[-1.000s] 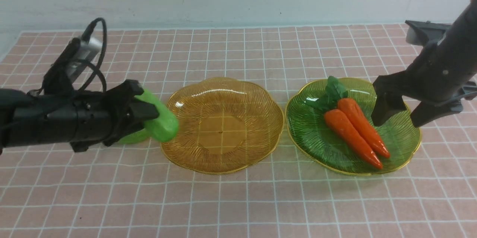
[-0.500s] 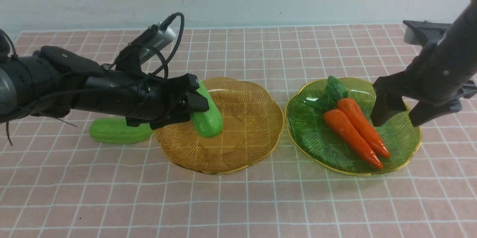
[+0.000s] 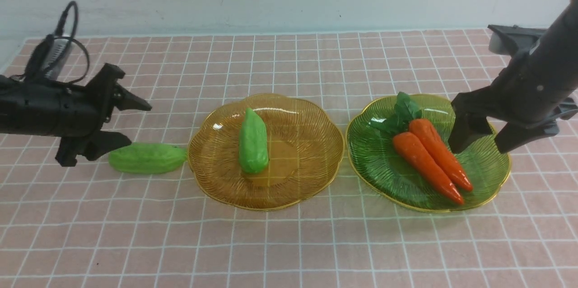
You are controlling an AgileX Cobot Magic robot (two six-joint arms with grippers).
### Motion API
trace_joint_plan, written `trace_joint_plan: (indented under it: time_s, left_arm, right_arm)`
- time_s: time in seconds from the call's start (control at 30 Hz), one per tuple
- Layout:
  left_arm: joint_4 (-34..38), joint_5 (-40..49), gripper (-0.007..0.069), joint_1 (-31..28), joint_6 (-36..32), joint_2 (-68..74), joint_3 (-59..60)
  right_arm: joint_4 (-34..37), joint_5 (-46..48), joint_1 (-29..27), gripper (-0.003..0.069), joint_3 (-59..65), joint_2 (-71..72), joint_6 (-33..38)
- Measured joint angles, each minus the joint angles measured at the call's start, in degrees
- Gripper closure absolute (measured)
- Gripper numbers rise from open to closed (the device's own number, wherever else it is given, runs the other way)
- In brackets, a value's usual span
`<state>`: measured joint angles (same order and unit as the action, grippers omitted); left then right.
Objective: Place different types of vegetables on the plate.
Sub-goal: 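Put the green cucumber next to the left plate into that plate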
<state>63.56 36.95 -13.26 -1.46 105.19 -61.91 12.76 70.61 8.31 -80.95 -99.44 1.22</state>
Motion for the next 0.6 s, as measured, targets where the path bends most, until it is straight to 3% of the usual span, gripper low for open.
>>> trace_joint_plan:
  time_s: [0.6]
  left_arm:
    - [1.7, -6.6, 0.0175, 0.8, 0.5, 5.1, 0.0]
  right_arm:
    - [0.0, 0.0, 0.0, 0.0102, 0.0, 0.0, 0.0]
